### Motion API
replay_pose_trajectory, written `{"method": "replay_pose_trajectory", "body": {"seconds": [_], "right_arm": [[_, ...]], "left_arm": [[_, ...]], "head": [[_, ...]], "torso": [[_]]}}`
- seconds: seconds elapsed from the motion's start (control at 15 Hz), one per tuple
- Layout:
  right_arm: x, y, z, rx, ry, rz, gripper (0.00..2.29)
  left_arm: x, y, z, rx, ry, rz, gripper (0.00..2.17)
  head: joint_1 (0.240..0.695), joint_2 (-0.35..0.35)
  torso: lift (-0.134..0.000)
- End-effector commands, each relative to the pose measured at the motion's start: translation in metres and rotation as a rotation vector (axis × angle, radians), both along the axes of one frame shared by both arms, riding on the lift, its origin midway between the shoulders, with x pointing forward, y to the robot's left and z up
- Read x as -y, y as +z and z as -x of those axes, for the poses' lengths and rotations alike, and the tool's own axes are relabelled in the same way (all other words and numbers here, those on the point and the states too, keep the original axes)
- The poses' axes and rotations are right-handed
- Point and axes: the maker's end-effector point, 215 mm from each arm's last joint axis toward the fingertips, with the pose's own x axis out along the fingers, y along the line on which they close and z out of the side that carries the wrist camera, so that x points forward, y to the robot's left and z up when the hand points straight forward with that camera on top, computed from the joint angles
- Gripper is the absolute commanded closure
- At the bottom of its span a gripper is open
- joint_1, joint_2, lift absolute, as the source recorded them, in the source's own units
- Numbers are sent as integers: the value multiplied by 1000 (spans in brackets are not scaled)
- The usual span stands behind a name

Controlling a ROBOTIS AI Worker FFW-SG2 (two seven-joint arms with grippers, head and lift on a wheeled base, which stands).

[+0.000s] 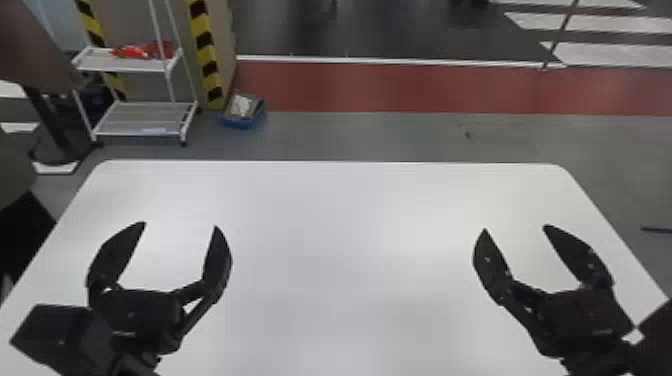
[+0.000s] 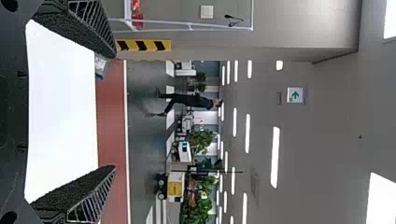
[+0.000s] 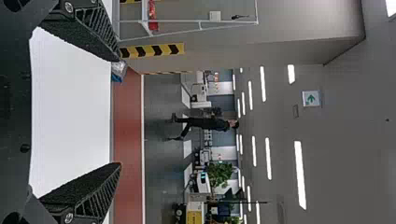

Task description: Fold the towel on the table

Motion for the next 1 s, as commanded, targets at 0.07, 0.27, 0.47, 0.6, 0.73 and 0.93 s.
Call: {"method": "replay_pose_trajectory", "body": {"seconds": [0.07, 0.27, 0.47, 0.6, 0.73, 0.93], "right_arm": [[0, -2, -1, -7, 1, 1, 87], [-1, -3, 0, -10, 1, -2, 87], [0, -8, -1, -24, 0, -4, 87], [-1, -11, -2, -29, 1, -12, 87], [-3, -14, -5, -32, 5, -19, 87], [-4, -15, -5, -35, 7, -24, 90]], "left_arm": [[4, -1, 1, -7, -4, 1, 26], [5, 3, 1, -1, -4, 0, 26], [4, 2, 1, -2, -2, -2, 26], [3, 2, 2, -3, 2, -7, 26], [1, 1, 2, -4, 6, -6, 26], [1, 1, 1, -1, 9, -18, 26]], "head": [[695, -52], [695, -55], [695, -57], [695, -56], [695, -55], [695, -49]], "torso": [[-109], [-109], [-109], [-109], [-109], [-109]]}}
